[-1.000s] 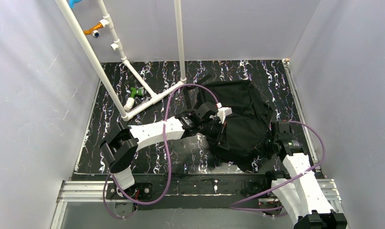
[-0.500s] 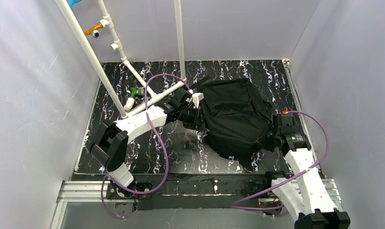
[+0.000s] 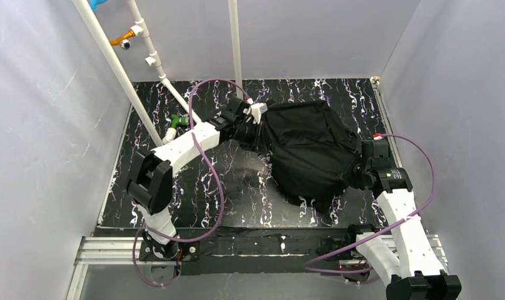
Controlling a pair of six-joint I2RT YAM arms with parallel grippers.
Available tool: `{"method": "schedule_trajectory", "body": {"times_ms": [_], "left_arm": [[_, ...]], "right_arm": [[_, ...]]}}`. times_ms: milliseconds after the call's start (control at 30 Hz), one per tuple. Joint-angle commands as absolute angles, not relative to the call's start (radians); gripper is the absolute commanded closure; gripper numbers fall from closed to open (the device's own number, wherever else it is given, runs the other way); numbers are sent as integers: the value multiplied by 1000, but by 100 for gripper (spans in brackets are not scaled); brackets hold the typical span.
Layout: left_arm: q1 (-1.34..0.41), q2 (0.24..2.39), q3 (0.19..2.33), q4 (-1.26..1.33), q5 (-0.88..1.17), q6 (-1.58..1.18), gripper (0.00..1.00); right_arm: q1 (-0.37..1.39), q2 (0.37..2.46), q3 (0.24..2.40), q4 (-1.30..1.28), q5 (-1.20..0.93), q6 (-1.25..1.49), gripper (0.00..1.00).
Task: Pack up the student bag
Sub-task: Zip the student bag at the center of the board.
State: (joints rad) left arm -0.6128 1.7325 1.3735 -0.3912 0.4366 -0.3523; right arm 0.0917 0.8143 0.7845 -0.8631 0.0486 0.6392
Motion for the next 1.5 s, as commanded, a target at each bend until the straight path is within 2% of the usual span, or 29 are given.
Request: {"method": "schedule_trajectory", "body": {"times_ms": [0, 167, 300, 400, 500, 733, 933, 1000, 1067, 1133, 1167, 1233, 1300, 1467], "left_arm": [[-545, 1796, 1508, -472, 323, -292, 100], [-535, 1860, 1625, -534, 317, -262, 100], [-523, 1817, 1652, -552, 372, -280, 100], [-523, 1726, 1596, -485, 413, -309, 100], [-516, 1680, 1566, -463, 257, -301, 100], [-479, 1783, 1590, -457, 316, -349, 100], [-461, 1775, 1565, -468, 305, -343, 100], [-457, 1769, 1569, -494, 315, -333, 95], [-456, 1748, 1559, -504, 370, -333, 87], [-456, 1706, 1532, -497, 439, -353, 73], [-456, 1639, 1479, -458, 508, -387, 57], [-456, 1562, 1432, -430, 554, -409, 48], [-456, 1494, 1391, -410, 589, -434, 44], [-458, 1347, 1312, -372, 675, -511, 41]], "right_arm": [[66, 806, 833, -916, 244, 549, 99], [64, 807, 844, -917, 232, 549, 99], [64, 810, 847, -918, 239, 547, 99], [64, 807, 861, -925, 256, 542, 99], [63, 816, 884, -926, 263, 532, 99], [63, 833, 975, -938, 292, 496, 99], [63, 851, 1036, -940, 301, 484, 99], [63, 860, 1042, -932, 293, 481, 99], [63, 868, 1053, -913, 268, 470, 99], [63, 881, 1080, -892, 249, 451, 99], [63, 907, 1143, -850, 214, 400, 99], [63, 951, 1218, -816, 194, 376, 99], [63, 1014, 1321, -798, 174, 370, 99], [62, 1156, 1601, -740, 85, 431, 99]]}}
